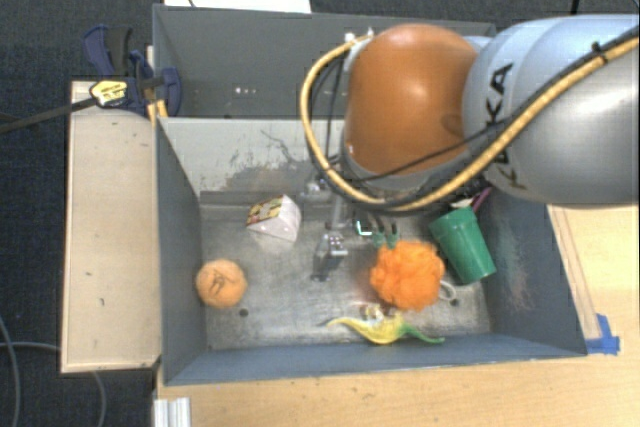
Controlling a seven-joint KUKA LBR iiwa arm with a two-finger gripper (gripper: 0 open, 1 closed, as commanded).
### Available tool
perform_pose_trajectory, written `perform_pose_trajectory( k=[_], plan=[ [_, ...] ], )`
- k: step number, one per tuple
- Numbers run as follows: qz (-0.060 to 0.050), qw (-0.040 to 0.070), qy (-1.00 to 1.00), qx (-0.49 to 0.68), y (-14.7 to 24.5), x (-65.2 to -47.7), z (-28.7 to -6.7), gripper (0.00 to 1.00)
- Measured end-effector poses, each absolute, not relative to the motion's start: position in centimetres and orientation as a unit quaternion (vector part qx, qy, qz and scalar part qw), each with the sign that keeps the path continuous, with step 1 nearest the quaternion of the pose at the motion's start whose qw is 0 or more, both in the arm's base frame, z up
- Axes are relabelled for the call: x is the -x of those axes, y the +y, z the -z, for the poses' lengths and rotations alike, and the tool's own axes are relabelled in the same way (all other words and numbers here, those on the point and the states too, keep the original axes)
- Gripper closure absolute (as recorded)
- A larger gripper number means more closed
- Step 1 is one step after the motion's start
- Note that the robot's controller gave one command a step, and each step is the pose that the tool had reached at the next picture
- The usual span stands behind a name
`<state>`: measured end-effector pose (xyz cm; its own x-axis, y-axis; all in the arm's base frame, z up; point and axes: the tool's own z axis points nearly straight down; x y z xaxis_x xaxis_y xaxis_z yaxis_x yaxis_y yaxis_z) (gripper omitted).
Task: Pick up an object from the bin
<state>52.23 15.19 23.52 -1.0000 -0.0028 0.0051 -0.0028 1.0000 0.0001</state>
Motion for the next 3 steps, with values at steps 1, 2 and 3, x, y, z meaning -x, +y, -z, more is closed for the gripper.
perform_pose_trajectory(
  k=[1, 2, 3],
  plan=[
    [0.001, -0.001, -1.0, 0.001, 15.1, -52.4, -23.9, 0.0],
    [0.0, 0.001, -0.994, 0.11, 19.7, -51.9, -10.3, 1.0],
    [0.001, -0.001, -0.994, 0.112, 19.7, -52.0, -10.4, 0.0]
  ],
)
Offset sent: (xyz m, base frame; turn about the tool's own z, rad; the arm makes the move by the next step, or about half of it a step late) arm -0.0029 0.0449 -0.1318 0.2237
